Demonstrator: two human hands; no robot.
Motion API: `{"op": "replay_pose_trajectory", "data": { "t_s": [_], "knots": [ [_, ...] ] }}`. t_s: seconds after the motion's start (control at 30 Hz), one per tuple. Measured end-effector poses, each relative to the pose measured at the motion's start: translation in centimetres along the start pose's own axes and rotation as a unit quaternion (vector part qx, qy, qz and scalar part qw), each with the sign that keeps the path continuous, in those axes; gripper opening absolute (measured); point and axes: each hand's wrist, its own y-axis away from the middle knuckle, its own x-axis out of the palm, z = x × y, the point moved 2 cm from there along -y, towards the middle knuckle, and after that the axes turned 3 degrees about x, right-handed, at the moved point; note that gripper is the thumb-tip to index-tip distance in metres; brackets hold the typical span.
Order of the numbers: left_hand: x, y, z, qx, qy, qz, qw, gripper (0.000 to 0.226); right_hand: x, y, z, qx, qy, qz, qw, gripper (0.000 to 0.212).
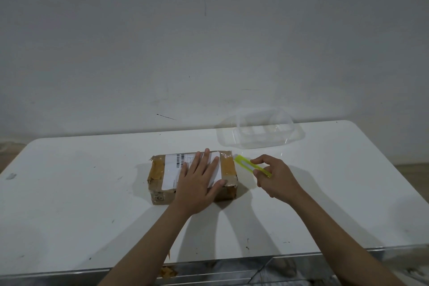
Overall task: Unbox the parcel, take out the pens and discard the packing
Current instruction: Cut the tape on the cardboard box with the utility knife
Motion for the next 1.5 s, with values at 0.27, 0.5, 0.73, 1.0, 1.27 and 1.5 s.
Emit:
{"op": "replay_pose_trajectory", "data": {
  "t_s": [0.27,0.5,0.73,1.0,1.27,1.5],
  "knots": [
    [-0.1,0.0,0.0,0.001,0.000,0.002,1.000,0.077,-0.3,0.3,-0.3,-0.006,0.009,0.001,1.000,0.017],
    [0.2,-0.4,0.2,0.004,-0.009,-0.001,1.000,0.072,0.5,0.6,-0.6,-0.028,0.070,-0.041,0.996,0.019],
    [-0.1,-0.1,0.0,-0.003,-0.010,0.009,1.000,0.078,0.3,1.2,0.1,0.012,0.028,-0.009,0.999,0.017],
    [0.1,-0.2,0.1,0.000,-0.010,0.004,1.000,0.075,-0.3,1.5,0.2,0.070,-0.066,0.027,0.995,0.014],
    [0.1,-0.1,0.0,-0.001,0.001,0.005,1.000,0.078,-0.1,1.7,0.0,0.064,-0.054,0.030,0.996,0.014],
    [0.2,-0.3,0.2,-0.002,-0.004,0.012,1.000,0.074,0.2,2.2,0.0,0.049,-0.027,0.014,0.998,0.015]
  ]
}}
